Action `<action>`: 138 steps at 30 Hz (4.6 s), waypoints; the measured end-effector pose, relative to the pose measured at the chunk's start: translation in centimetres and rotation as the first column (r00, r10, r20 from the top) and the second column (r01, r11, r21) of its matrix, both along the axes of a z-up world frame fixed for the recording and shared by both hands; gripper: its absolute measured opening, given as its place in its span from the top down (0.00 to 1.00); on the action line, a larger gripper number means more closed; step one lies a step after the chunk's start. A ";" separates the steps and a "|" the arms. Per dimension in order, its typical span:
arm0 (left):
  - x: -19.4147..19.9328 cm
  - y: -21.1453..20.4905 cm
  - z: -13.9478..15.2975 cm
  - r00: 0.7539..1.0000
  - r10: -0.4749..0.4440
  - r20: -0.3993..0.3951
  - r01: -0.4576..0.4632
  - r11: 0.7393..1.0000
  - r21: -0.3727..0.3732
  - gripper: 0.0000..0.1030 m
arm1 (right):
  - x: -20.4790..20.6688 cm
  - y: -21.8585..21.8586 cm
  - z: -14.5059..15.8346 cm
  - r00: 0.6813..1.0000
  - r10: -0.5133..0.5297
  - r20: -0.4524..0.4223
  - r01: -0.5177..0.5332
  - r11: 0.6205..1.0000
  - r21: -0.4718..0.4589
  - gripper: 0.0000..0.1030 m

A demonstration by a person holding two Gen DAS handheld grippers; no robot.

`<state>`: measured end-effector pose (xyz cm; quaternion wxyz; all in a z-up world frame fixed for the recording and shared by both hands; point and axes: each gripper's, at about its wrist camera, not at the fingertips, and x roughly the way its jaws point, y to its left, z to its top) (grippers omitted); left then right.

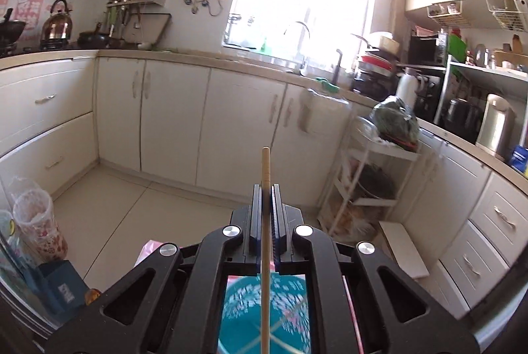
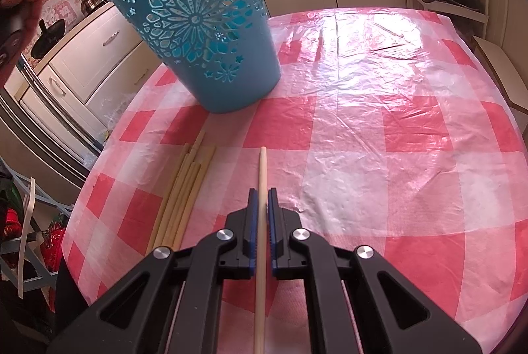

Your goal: Organize utensils

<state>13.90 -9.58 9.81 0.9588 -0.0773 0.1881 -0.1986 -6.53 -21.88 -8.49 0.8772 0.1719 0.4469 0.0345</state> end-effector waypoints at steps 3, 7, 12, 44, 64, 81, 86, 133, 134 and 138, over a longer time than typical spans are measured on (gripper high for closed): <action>1.1 -0.3 -1.5 0.999 0.030 -0.023 -0.030 1.000 0.002 0.95 | 0.0 -0.1 0.0 1.000 0.001 0.000 -0.001 1.000 0.006 0.94; 1.3 -0.5 -2.7 0.999 0.035 -0.036 -0.034 0.999 0.029 0.95 | 0.0 -0.1 0.0 1.000 0.001 0.001 -0.001 1.000 0.006 0.94; 1.3 -0.9 -4.1 0.998 0.030 -0.048 -0.026 0.996 0.082 0.95 | 0.1 -0.1 0.0 1.000 0.001 0.001 -0.001 1.000 0.006 0.94; -10.5 15.3 -14.9 0.907 0.178 -0.382 -0.136 0.982 0.133 0.24 | -2.2 2.2 0.6 0.999 0.018 -0.038 -0.023 0.989 -0.147 0.76; -11.6 14.9 -15.7 0.895 0.162 -0.415 -0.108 0.983 0.149 0.24 | -1.3 4.2 1.5 0.793 0.555 -0.252 -0.602 0.647 -0.467 0.82; -15.4 -6.2 -16.5 0.853 -0.450 -0.265 0.520 0.679 0.518 0.24 | -9.6 -9.0 -1.8 0.966 -0.186 -0.179 0.257 0.770 0.584 0.47; -13.6 -10.7 -17.2 0.784 -0.545 -0.299 0.614 0.607 0.504 0.24 | -10.0 -11.0 -2.8 0.949 -0.245 -0.199 0.313 0.637 0.704 0.47; -17.0 0.3 -19.7 0.673 -0.458 -0.581 0.698 0.652 0.295 0.19 | -0.6 -5.7 0.8 0.970 -0.175 -0.167 0.160 0.982 -0.102 0.53; -16.8 1.1 -19.6 0.686 -0.443 -0.577 0.680 0.673 0.291 0.19 | -0.2 -4.8 0.7 0.973 -0.162 -0.166 0.139 0.980 -0.145 0.54; -16.2 3.9 -19.3 0.721 -0.401 -0.565 0.622 0.734 0.274 0.19 | 1.1 -2.3 0.4 0.983 -0.062 -0.171 0.023 0.975 -0.222 0.73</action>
